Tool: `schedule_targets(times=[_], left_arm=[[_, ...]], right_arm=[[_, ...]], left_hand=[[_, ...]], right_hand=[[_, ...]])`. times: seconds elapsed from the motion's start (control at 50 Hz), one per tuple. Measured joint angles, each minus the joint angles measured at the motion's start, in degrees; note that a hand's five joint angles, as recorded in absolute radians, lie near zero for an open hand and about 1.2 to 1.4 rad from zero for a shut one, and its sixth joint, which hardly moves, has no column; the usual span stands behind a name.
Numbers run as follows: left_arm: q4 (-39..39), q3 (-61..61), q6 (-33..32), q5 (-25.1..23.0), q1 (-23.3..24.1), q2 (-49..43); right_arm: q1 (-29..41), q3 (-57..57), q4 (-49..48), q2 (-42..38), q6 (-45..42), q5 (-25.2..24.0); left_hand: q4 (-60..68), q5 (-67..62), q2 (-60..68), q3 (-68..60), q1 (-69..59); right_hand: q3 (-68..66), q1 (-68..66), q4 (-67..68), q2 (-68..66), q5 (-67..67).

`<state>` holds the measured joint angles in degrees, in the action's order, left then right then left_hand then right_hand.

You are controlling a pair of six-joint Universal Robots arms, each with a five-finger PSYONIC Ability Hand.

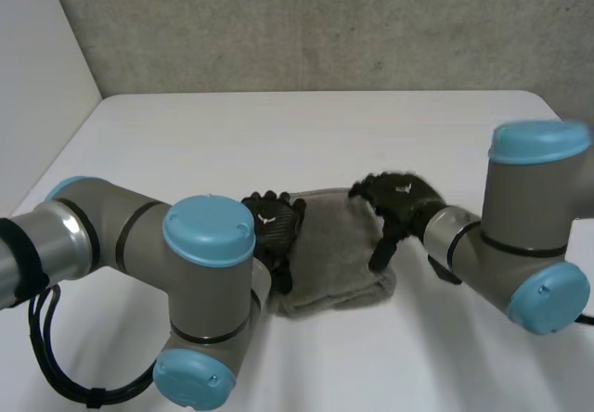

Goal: Fold the laundry

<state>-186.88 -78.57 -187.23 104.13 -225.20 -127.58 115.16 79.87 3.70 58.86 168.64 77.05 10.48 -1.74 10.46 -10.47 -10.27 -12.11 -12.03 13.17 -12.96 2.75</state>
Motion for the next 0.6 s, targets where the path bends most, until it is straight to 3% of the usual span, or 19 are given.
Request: schedule_targets(times=[0.1, 0.18, 0.28, 0.3, 0.42, 0.6], left_arm=[[-0.03, 0.65, -0.23, -0.15, -1.11, 6.36], [1.27, 1.91, -0.11, -0.79, -4.36, 15.06], [5.96, 4.20, 0.21, -3.47, -8.33, 21.98], [9.83, 5.83, 0.63, -5.65, -10.73, 24.74], [21.25, 10.25, 3.38, -11.62, -17.98, 28.72], [27.22, 13.08, 8.03, -15.50, -22.42, 28.99]], right_arm=[[-0.11, -3.17, 0.14, 6.86, 0.67, 2.79], [-0.31, -7.53, 1.51, 13.42, 1.49, 7.97], [-0.64, -11.58, 4.83, 17.29, 1.84, 12.07], [-1.00, -13.62, 7.26, 18.69, 1.92, 13.64], [-2.93, -16.52, 12.56, 20.21, 1.94, 14.77], [-3.89, -16.23, 13.98, 20.22, 1.91, 13.33]], left_hand=[[0.00, 0.00, 0.00, 0.00, 0.00], [2.26, -0.47, 2.26, -2.27, -2.60], [4.32, -3.01, 4.32, -4.30, -4.58], [4.61, -3.36, 4.58, -4.56, -4.66], [4.99, -3.73, 4.97, -4.90, -4.94], [4.99, -3.73, 4.99, -4.91, -4.94]], right_hand=[[0.00, 0.01, 0.00, 0.00, 0.00], [0.00, 0.00, 0.00, 0.00, 0.00], [0.00, 0.01, 0.00, 0.00, 0.00], [0.00, 0.01, 0.00, 0.00, 0.00], [0.00, 0.00, 0.00, 0.00, -0.01], [0.00, 0.00, 0.00, 0.00, -0.01]])
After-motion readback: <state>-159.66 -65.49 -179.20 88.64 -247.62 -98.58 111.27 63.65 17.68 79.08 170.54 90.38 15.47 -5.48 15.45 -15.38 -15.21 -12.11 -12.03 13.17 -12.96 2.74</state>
